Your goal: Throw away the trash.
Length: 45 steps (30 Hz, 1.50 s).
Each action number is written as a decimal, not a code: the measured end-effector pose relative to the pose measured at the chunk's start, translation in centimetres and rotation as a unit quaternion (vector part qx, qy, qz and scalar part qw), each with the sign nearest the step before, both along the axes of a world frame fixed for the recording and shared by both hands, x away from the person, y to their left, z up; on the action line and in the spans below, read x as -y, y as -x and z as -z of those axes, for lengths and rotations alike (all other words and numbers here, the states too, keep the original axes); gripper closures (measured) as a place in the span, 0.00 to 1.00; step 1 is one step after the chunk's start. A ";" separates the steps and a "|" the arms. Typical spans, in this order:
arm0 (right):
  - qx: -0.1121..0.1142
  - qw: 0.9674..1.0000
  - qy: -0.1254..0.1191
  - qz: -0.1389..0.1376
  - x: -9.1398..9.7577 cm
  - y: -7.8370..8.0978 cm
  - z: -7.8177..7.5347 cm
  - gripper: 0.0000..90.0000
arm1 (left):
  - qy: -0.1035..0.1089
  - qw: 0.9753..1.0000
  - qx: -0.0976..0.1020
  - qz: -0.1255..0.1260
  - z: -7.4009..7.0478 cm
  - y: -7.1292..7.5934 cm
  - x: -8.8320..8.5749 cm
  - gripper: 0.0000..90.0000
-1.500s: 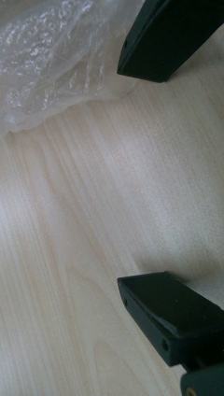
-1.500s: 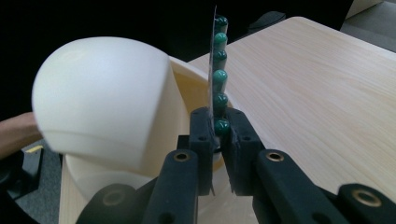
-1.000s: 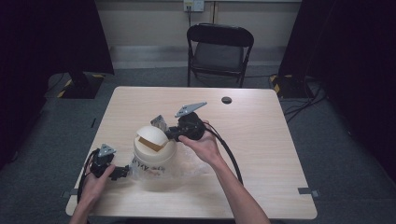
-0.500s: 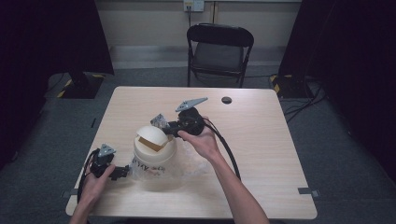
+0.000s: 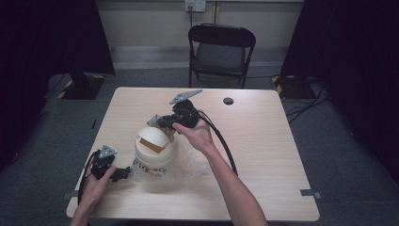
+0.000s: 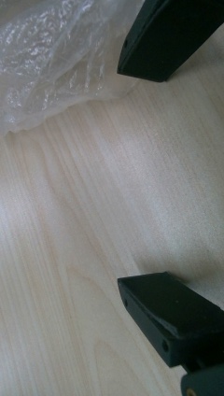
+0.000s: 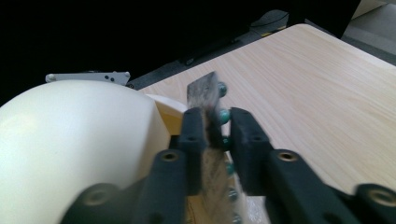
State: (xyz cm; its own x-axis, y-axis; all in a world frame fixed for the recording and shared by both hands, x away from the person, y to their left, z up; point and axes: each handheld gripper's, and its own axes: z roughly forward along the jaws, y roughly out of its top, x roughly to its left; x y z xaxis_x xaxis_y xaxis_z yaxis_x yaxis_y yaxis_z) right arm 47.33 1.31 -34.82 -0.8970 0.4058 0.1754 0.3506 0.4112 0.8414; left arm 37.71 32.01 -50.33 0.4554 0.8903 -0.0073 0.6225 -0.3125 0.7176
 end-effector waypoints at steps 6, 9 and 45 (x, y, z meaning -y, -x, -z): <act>0.008 1.000 -0.007 0.012 0.2 1.0 -0.2 0.92 | -0.001 1.000 0.000 0.001 0.0 0.0 0.0 0.01; 0.009 1.000 -0.011 0.023 0.4 1.3 0.0 0.93 | 0.000 1.000 0.000 0.000 0.0 0.0 0.0 0.01; -0.049 0.996 0.076 0.007 -0.4 2.2 2.7 0.87 | 0.000 1.000 0.000 0.000 0.0 0.0 0.0 0.01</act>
State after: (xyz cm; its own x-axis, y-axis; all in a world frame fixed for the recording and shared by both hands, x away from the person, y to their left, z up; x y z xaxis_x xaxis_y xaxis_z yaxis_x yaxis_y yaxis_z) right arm 45.14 1.68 -37.51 -0.8726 0.4469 0.1972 0.4343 0.5251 0.7319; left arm 37.71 32.01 -50.33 0.4554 0.8903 -0.0073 0.6225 -0.3125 0.7175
